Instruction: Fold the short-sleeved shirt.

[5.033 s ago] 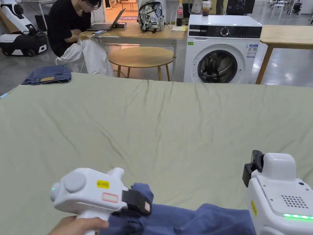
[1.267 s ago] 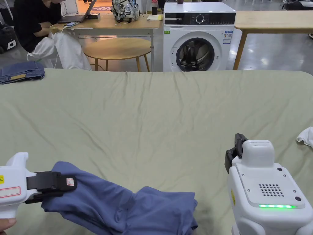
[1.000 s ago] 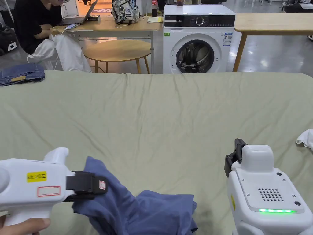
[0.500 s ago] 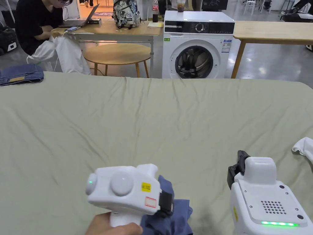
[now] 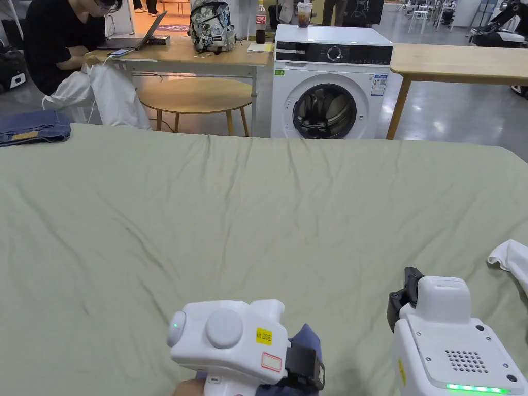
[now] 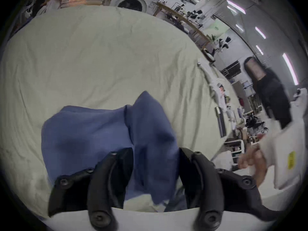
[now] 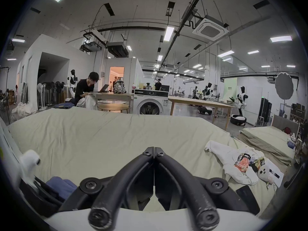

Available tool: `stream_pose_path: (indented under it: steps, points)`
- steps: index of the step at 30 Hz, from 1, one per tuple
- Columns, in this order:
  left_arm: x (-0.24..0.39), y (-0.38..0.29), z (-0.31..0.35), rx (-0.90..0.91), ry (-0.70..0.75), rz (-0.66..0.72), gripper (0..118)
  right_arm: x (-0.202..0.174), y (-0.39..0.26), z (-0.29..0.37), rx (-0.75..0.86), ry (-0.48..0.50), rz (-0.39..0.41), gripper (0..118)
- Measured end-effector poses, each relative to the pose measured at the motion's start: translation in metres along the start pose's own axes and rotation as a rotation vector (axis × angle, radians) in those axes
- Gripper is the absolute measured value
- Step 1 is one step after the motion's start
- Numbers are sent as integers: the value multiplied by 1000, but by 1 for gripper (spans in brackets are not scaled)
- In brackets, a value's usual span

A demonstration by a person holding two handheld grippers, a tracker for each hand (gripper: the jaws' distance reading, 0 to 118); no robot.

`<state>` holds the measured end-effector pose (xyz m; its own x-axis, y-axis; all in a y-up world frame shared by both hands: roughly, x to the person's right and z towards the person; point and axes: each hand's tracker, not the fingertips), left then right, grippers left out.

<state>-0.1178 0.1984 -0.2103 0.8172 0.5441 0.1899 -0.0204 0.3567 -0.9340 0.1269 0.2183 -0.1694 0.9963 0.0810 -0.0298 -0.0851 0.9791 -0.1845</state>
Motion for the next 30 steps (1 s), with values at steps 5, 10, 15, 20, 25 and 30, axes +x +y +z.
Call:
stream_pose_path:
  steps: [5, 10, 15, 20, 25, 30]
  points:
    - [-18, 8, 5, 61, -33, 51, 12, -1, -1, 0, -4, 3, -16, 0]
    - [-35, -2, -47, -24, -89, 128, 0, -3, -2, 0, -9, 8, -17, 0]
    - [-57, -23, -83, -26, -112, 208, 0, -4, -3, 0, -14, 13, -13, 0]
    - [-50, -22, -61, 6, -118, 166, 0, -6, -3, 0, -13, 20, -3, 0]
    - [-56, -11, -6, 181, -79, 82, 0, -10, -2, -3, -10, 24, -11, 0]
    - [-59, -11, 51, 429, 113, -44, 0, -18, 3, -10, -5, 33, -26, 0]
